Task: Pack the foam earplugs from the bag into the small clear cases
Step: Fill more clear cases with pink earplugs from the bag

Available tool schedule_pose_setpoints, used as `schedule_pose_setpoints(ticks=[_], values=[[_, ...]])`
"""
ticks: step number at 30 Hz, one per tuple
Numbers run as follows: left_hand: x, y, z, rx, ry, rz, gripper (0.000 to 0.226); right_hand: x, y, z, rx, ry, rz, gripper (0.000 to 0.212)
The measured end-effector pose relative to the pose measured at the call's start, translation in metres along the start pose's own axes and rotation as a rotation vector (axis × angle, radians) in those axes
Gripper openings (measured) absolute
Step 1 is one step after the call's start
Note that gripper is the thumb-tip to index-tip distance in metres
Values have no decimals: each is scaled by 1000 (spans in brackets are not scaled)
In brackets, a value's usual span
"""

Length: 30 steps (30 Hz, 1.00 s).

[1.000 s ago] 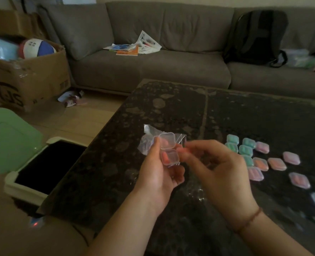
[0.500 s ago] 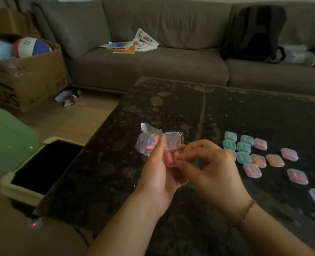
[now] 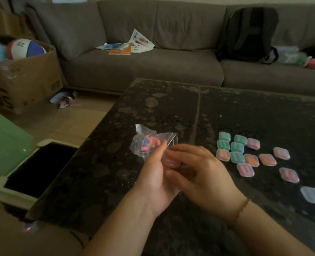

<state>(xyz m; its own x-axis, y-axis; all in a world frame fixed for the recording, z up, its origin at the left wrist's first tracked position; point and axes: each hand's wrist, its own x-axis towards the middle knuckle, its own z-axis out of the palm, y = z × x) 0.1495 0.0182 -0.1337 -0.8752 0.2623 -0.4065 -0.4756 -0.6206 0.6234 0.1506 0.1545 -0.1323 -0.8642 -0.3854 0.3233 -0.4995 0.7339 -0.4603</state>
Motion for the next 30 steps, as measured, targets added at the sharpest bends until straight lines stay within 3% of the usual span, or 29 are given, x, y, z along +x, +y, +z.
schedule_pose_setpoints(ticks=[3,8,15,17,20,24,30], values=[[6,-6,12,44,30,29,51,2,9,-6,37,118,3,38],[16,-18,36,-6,67,48,51,-2,16,-22,-166,210,-37,35],[35,-52,61,-34,133,65,55,-15,32,-47,-335,-18,40,50],[38,-65,68,22,107,66,54,-21,42,-56,-316,-40,50,44],[37,-76,85,237,-16,147,50,-34,58,-74,-207,15,84,20],[42,-87,105,687,-173,314,45,-67,101,-107,-97,132,289,29],[65,-116,118,1225,-160,576,18,-102,203,-146,-237,83,678,23]])
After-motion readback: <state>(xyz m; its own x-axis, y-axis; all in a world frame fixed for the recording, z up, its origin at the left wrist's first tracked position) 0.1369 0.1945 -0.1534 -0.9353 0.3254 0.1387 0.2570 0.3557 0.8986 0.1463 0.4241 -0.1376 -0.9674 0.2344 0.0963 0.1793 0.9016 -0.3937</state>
